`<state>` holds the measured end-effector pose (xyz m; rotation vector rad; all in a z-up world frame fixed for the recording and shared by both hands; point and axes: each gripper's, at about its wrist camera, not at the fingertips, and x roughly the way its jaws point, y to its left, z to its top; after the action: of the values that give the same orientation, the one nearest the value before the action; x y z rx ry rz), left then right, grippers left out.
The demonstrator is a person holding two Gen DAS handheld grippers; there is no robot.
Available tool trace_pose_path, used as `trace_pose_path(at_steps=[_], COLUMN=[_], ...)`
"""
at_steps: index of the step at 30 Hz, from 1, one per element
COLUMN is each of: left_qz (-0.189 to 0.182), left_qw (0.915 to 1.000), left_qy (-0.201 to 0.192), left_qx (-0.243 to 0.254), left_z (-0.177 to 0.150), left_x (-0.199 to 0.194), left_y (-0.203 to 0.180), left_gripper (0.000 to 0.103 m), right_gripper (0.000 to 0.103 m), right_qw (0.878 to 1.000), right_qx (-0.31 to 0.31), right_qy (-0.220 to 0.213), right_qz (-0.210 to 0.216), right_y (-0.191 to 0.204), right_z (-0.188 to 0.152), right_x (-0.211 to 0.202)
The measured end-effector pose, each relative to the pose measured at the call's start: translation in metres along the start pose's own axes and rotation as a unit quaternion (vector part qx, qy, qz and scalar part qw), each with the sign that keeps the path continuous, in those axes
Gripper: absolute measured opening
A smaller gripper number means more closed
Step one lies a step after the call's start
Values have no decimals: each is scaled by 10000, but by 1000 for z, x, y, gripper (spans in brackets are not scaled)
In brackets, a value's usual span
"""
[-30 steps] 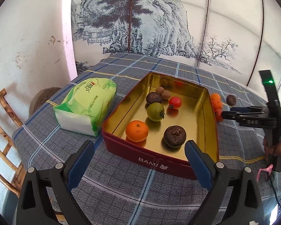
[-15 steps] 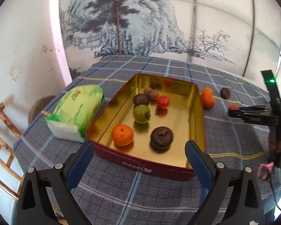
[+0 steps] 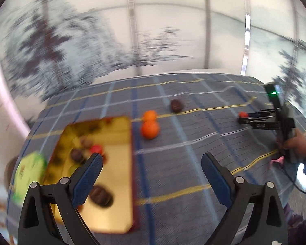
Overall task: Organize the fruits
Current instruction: 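Grasp another orange with the left gripper while the right gripper grasps a red tomato, then carry the orange into the tin and open the left gripper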
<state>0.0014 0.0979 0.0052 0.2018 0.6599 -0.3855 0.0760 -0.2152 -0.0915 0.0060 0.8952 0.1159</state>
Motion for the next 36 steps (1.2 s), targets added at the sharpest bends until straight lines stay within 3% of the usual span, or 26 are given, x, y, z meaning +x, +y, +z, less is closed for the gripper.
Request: trace_pose_path(at_steps=[3,6,9,13,15,19,25,28,29,36], left_qz=[-343,-426,-381,-591,-525,-388,-261,-250,-248,-82], left_qw=[9990,9968,9934,9868,9826,9742,9690,9640,9628,9643], left_qy=[174,424,715,1102,1309,1713,2107,2251,2258,2180], left_qx=[247,534,813,1029,1207,1416,1263,1397,1464,1500], left_z=[25,43,58,69,70,67,61,56,55,44], left_x=[25,53,88,128,146,173,197,202,203,183], left_y=[-13,-21,-25,-22,-20,-10,6,0,-4,-29], left_gripper=[83,71,68,62,51,50,49,43,37,36], right_gripper=[37,37,37,37,37,37,37,37,37,37], right_qw=[10000,9997,9992,9985,9983,9976,9971,9971,9971,9975], right_qx=[-6,-11,80,152,169,224,246,255,253,247], right_qy=[-26,-54,-86,-131,-151,-179,-192,-191,-191,-128], right_qz=[75,226,371,500,542,631,688,689,688,649], right_y=[1,-1,-6,-8,-8,-10,-12,-12,-12,-11], right_z=[1,2,0,-1,-1,-1,-2,-2,-2,-2], right_x=[-2,-2,-3,-5,-6,-7,-7,-7,-7,-6])
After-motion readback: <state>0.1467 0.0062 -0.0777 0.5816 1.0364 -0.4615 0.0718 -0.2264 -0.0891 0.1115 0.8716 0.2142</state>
